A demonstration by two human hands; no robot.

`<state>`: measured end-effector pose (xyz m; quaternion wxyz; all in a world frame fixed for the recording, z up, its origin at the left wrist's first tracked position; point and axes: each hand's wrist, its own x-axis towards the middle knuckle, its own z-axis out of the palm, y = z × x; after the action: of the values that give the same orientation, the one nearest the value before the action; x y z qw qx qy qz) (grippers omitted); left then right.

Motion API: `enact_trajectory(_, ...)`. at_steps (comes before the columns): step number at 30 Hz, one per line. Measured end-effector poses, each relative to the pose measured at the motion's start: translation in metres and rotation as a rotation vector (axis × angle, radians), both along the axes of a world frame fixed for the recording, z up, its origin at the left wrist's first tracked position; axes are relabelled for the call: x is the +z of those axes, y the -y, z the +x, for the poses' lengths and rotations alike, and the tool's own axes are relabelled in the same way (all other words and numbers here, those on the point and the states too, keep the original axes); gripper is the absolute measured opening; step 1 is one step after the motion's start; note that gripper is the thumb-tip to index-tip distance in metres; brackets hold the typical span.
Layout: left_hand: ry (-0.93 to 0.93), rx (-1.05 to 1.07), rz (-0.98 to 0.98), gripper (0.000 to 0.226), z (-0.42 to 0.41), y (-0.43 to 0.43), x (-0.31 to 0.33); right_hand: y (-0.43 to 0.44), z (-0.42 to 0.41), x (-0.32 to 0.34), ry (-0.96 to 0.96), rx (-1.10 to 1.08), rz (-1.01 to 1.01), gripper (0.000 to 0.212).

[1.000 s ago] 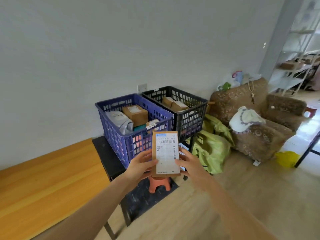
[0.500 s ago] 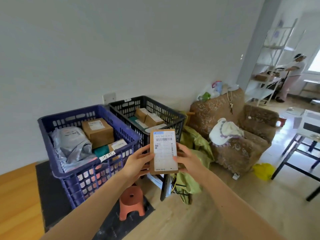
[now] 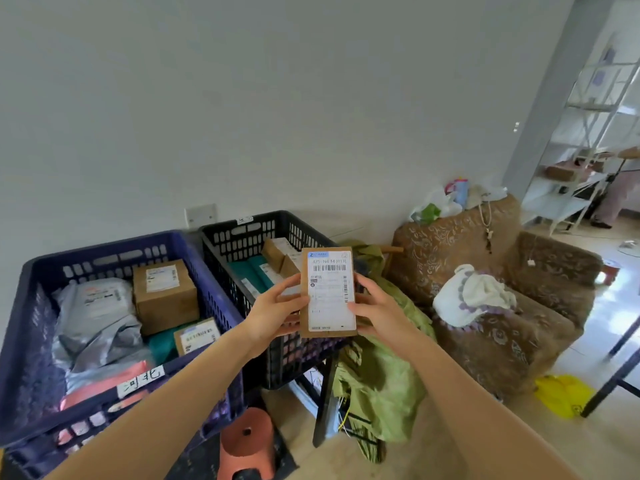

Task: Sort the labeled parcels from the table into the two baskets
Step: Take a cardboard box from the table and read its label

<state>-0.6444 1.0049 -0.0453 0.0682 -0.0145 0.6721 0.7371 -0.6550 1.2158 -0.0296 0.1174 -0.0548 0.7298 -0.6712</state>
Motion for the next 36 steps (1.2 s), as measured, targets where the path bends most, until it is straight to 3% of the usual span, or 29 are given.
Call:
enact_trajectory(5,-0.022,0.102,-0.054,0.056,-0.048,-0.014,0.01,-0.014,-0.068,0.001,-0.037,0.099,0.011,0.068)
enact_trajectory(13,-0.052,0.307,-0.126,0.051,-0.1,-0.036,0.026,-0.024,-0.172,-0.003,-0.073,0.287,0.007,0.077)
enact_trajectory(21,-0.001,0.463,-0.287,0.059,-0.126,-0.029,0.01,0.005,-0.224,-0.026,-0.043,0.441,-0.002,0.084)
enact_trajectory(26,0.059,0.481,-0.371,0.061,-0.144,-0.002,0.002,0.038,-0.246,-0.04,-0.021,0.475,0.015,0.09)
enact_trajectory(36,0.195,0.383,-0.495,0.072,-0.168,0.037,-0.029,0.075,-0.279,-0.073,0.231,0.598,0.071,0.107)
